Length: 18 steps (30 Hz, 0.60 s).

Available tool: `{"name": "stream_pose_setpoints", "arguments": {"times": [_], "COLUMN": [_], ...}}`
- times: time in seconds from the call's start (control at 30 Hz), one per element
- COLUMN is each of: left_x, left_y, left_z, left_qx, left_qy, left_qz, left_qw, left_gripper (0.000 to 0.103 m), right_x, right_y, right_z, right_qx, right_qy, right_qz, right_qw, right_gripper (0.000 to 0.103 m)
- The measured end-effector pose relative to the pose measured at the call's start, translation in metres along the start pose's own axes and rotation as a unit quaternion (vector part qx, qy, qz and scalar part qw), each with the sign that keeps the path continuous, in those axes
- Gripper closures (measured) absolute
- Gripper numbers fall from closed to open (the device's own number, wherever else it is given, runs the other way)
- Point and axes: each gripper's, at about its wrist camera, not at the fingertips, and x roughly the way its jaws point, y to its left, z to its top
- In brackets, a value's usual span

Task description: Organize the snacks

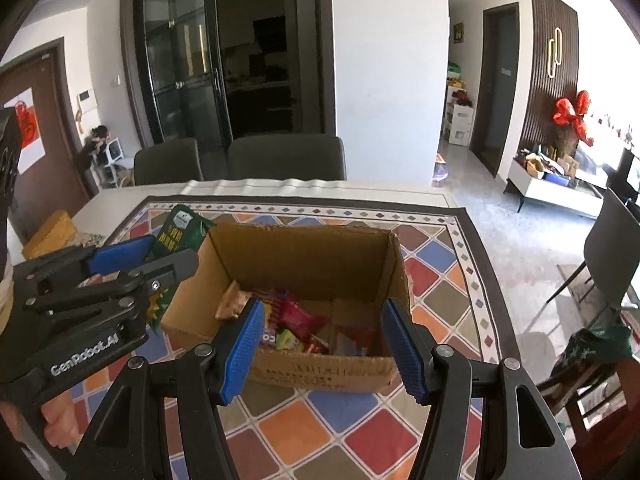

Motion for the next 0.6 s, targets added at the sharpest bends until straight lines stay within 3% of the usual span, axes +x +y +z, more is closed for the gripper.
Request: {"name": "stream_pose_setpoints", "arguments": {"times": [0.1,0.2,0.6], "left_x": [0.014,0.022,-0.020], "left_y": [0.000,-0.003,-0.011], "left_z": [0.007,0.011,-0.015], "left_qx": [0.001,0.006,0.007], "left_qy": [0.010,0.024,-0.015], "left_qz": [0.014,0.024,0.057], "left_qw": [0.9999,0.9994,0.9982], "left_gripper": [0.059,0.049,0.042], "right_x": [0.007,0.013,-0.001], "right_y": [-0.001,-0.004,-0.017], "right_z": [0.005,0.006,-0.004], "right_qx": [-0.003,0.000,0.024], "right_qy": [0.008,0.017,0.009], "right_qz": [-0.008,-0.015,-0.008], "right_qw": [1.000,1.000,1.000], "right_gripper": [0.041,0.041,0.041]}}
